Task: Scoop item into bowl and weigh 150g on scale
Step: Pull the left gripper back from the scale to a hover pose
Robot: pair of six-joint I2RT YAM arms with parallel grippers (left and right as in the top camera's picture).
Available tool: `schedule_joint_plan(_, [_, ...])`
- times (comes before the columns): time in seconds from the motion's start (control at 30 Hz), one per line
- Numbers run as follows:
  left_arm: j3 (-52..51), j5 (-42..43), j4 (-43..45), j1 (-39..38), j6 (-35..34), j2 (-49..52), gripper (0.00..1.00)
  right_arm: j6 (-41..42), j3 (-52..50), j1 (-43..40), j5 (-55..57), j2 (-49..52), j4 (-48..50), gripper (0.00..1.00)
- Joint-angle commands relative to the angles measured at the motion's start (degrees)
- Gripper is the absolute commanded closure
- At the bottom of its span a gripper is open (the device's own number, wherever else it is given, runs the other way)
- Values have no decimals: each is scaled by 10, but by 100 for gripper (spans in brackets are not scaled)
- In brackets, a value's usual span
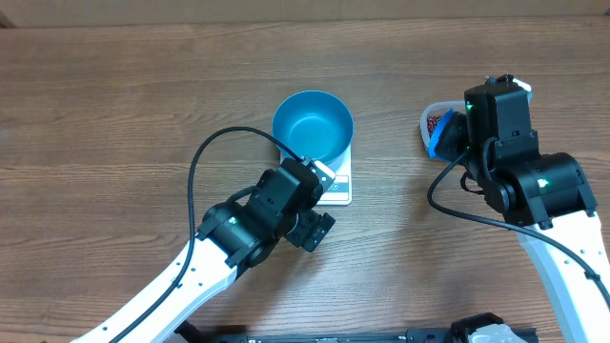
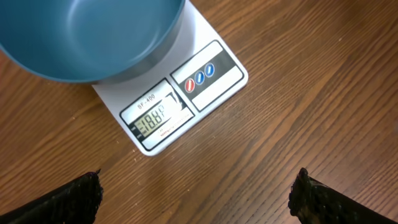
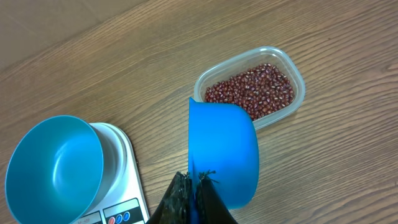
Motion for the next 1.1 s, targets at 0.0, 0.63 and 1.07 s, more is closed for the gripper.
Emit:
schedule_joint_plan(0.0, [8, 5, -1, 0, -13, -22, 1, 1, 12, -3, 2, -2, 0, 96])
schedule_joint_plan(0.63, [7, -14, -58, 49, -6, -101, 1, 1, 12, -3, -11, -2, -16, 96])
schedule_joint_plan(1.07, [0, -19, -38, 49, 3, -101, 0, 1, 12, -3, -11, -2, -26, 96])
